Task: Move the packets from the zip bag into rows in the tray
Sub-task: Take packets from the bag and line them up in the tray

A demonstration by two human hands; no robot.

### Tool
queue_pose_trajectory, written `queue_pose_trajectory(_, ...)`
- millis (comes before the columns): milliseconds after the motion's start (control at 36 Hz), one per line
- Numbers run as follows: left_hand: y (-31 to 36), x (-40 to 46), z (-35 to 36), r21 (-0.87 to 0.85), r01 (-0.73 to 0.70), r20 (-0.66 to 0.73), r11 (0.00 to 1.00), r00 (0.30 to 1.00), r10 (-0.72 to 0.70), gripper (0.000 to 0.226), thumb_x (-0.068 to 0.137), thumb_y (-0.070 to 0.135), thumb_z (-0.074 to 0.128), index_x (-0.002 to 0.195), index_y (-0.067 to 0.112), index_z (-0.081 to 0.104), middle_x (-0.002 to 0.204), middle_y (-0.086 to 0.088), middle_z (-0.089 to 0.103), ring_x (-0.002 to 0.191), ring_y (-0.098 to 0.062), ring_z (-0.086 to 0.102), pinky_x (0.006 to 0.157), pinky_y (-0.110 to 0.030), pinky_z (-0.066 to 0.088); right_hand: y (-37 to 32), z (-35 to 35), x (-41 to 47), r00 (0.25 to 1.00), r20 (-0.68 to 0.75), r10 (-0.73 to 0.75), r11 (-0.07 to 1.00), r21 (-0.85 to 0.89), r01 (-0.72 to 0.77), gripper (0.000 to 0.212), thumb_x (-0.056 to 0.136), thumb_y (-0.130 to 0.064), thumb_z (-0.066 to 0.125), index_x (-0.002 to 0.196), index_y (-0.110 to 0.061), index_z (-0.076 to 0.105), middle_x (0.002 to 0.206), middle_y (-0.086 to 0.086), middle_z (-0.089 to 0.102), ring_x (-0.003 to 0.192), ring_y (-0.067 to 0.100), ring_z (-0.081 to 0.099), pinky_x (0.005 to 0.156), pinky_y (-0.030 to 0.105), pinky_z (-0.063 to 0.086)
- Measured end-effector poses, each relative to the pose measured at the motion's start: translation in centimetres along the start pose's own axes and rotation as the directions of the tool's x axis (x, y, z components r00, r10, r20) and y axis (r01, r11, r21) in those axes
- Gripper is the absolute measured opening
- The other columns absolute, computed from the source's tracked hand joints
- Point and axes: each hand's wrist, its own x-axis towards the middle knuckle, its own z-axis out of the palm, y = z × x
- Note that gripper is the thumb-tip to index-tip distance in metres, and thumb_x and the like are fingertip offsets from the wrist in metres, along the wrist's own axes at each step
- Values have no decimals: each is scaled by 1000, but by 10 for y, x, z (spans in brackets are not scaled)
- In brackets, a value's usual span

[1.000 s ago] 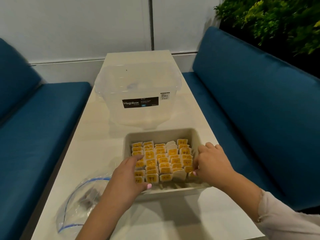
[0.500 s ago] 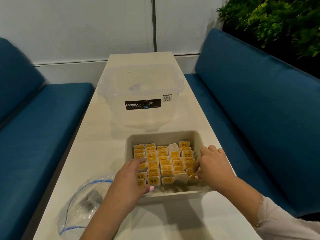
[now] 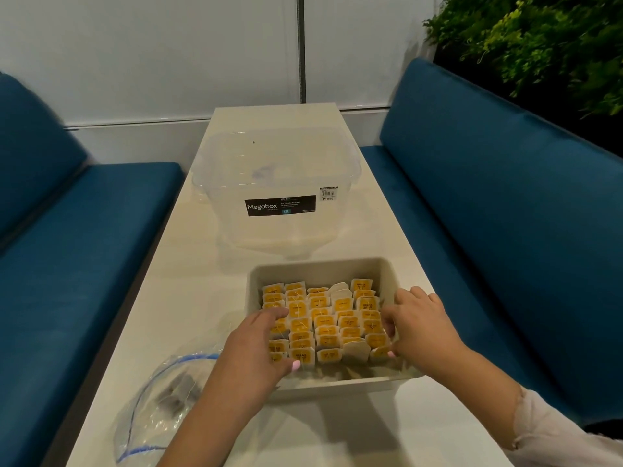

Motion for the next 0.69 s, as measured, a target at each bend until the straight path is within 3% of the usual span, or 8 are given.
queue_pose_trajectory(83,-2,-1,-7,-64,-35,-82,997,996,30,52,82,15,71,123,38,50,129,15,51,112,-4,48,94,-16,35,-3,-6,1,1000,1,-7,1000,29,7,27,79,-45,70,99,-34,55,107,-11,48,98,10,35,94,27,31)
queue_pose_trajectory(194,-17,-4,-31,-161,-76,-259,984,965,32,44,86,1,63,100,42,57,101,28,56,90,7,51,88,-15,37,-16,-19,2,999,-40,-38,993,108,42,28,77,-48,72,96,-38,52,99,-15,42,94,7,31,90,24,27)
queue_pose_trajectory(278,-40,-5,-49,-130,-6,-331,991,943,-37,36,89,4,59,102,37,62,100,16,60,95,-4,57,87,-21,41,-34,-29,4,993,-97,-73,980,177,89,26,76,-48,72,94,-39,54,97,-19,45,93,5,33,87,23,29)
queue_pose_trajectory(361,-64,-8,-61,-57,101,-280,993,953,-113,28,88,16,63,109,34,61,103,13,60,98,-8,56,83,-23,41,-58,-38,5,982,-141,-126,964,216,155,24,77,-50,70,93,-39,56,85,-19,44,87,5,34,78,22,25)
queue_pose_trajectory(444,-83,-17,-67,54,186,-124,981,976,-179,43,78,31,74,117,37,55,112,17,54,106,-5,50,86,-23,42,-85,-45,5,965,-166,-201,930,276,241,23,79,-51,67,95,-38,57,79,-18,44,84,6,37,75,23,28)
queue_pose_trajectory(528,-100,-21,-68,164,253,-41,953,967,-250,52,75,32,76,120,39,52,114,17,49,103,-5,50,81,-20,43,-115,-49,4,945,-169,-280,879,350,323,21,81,-45,67,98,-33,62,78,-15,48,84,5,41,75,24,33)
queue_pose_trajectory(694,-126,-18,-73,-17,287,-116,958,951,-287,26,86,15,64,109,27,68,87,18,62,77,9,55,64,-2,36,-168,-38,0,931,-69,-359,793,503,343,20,88,-33,63,108,-30,66,89,-14,63,81,3,53,73,19,41)
